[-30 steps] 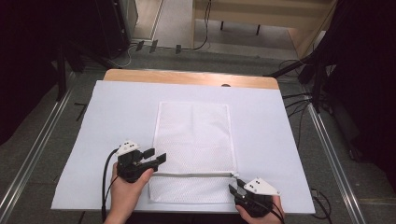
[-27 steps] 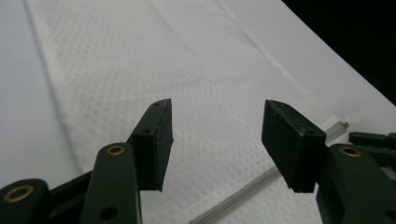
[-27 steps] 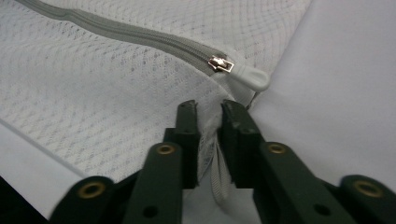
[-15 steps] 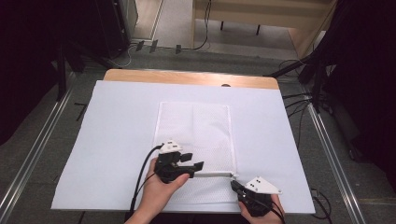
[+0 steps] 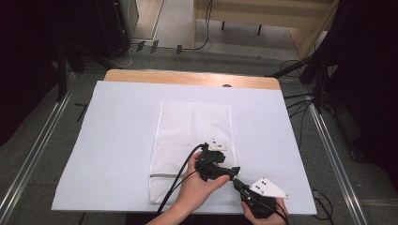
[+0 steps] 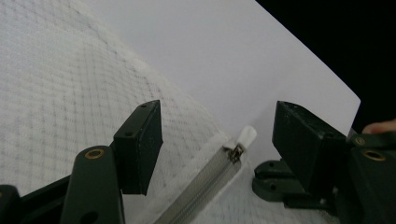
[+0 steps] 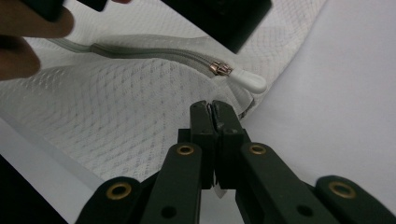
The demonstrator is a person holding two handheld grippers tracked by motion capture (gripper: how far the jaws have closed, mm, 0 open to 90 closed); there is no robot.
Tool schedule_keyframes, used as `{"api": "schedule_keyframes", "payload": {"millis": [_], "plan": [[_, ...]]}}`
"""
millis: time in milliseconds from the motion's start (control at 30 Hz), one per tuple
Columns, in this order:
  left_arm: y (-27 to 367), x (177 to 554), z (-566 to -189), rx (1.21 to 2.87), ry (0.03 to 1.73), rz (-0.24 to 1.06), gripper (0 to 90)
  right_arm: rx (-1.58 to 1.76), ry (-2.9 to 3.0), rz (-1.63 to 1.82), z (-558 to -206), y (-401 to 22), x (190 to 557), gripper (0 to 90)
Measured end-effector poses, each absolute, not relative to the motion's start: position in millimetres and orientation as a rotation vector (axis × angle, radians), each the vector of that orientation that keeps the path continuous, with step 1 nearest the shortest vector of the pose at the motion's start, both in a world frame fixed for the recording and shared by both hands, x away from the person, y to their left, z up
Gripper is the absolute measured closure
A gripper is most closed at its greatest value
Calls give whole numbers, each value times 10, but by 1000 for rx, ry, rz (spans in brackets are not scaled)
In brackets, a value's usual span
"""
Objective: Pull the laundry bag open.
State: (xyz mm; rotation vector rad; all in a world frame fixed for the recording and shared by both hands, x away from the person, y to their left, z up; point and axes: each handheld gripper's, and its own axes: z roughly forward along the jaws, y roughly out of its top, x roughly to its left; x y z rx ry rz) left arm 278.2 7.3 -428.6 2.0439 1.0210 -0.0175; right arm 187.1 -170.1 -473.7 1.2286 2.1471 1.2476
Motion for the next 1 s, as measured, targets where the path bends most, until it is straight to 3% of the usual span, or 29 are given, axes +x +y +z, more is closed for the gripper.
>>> {"api": "schedule_keyframes", "payload": {"millis": [100, 367, 600, 1000], "plan": [[31, 2807, -4284, 2036, 1033, -21, 345, 1232, 2141, 1255, -4724, -1702, 1863, 899], [-35, 2865, -4251, 2056, 1033, -9, 502, 1224, 2127, 1275, -4713, -1705, 1863, 898], [-164, 2820, -4275, 2141, 984, 10, 529, 1219, 2123, 1275, -4709, -1697, 1858, 899], [-230, 2768, -4289, 2215, 895, -7, 698, 1213, 2132, 1271, -4714, -1702, 1859, 899]]}}
